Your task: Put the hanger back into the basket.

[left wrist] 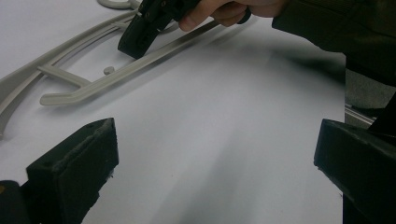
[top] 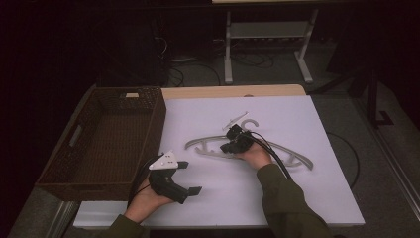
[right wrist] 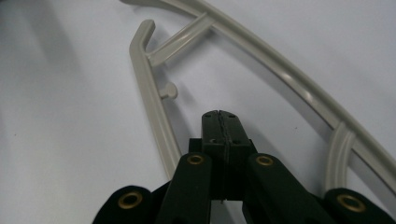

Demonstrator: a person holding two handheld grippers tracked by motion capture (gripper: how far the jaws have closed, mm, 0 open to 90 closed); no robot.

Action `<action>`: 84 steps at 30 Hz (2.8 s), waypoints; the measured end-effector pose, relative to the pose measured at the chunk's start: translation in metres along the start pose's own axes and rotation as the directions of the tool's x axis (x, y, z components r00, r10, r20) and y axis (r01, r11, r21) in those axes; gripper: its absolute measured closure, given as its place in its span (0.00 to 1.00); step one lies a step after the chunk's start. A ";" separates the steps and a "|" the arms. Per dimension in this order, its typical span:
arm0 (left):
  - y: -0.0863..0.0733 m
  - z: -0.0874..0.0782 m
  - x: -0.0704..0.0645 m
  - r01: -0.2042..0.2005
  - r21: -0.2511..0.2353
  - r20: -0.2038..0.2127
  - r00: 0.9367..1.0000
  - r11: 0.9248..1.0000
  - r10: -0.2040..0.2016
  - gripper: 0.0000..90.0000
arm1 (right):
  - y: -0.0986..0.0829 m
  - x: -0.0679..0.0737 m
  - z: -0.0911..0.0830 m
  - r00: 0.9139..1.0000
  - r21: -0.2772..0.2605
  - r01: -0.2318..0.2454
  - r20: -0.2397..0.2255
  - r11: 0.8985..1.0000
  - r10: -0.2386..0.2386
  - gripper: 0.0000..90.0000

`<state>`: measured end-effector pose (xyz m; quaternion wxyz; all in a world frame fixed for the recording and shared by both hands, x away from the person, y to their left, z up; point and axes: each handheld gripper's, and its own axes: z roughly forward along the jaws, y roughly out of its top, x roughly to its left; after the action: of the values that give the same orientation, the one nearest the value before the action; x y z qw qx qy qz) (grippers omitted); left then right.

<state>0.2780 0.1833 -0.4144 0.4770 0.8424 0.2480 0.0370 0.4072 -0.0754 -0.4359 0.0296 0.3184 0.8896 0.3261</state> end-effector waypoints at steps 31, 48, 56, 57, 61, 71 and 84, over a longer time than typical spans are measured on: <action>0.000 0.002 0.000 0.001 0.018 -0.004 1.000 1.000 -0.001 0.00 | -0.073 0.062 -0.046 0.979 0.050 0.143 -0.155 0.989 -0.134 1.00; -0.002 0.003 0.004 0.006 0.016 0.002 1.000 1.000 -0.006 0.00 | -0.096 0.051 -0.105 0.999 -0.136 0.031 -0.021 0.990 -0.035 0.99; -0.001 0.004 0.003 0.004 0.020 0.001 1.000 1.000 -0.004 0.00 | -0.130 0.042 -0.126 0.999 -0.155 -0.019 0.030 0.988 0.024 0.99; -0.001 0.004 0.003 0.005 0.020 0.001 1.000 1.000 -0.005 0.00 | -0.133 0.042 -0.126 0.999 -0.153 -0.024 0.029 0.988 0.028 0.99; -0.001 0.004 0.003 0.008 0.019 0.000 1.000 1.000 -0.008 0.00 | -0.138 0.043 -0.124 0.999 -0.134 -0.030 0.034 0.991 0.035 0.99; -0.002 0.004 0.003 0.005 0.022 -0.001 1.000 1.000 -0.005 0.00 | -0.133 0.039 -0.112 0.998 -0.106 -0.025 0.049 0.994 0.031 1.00; -0.002 0.003 0.003 0.007 0.020 -0.002 1.000 1.000 -0.007 0.00 | -0.135 0.039 -0.107 0.998 -0.064 -0.031 0.055 0.997 0.035 1.00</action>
<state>0.2809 0.1829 -0.4181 0.4685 0.8462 0.2516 0.0337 0.2743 -0.1913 -0.4261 0.0592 0.3408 0.8724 0.3454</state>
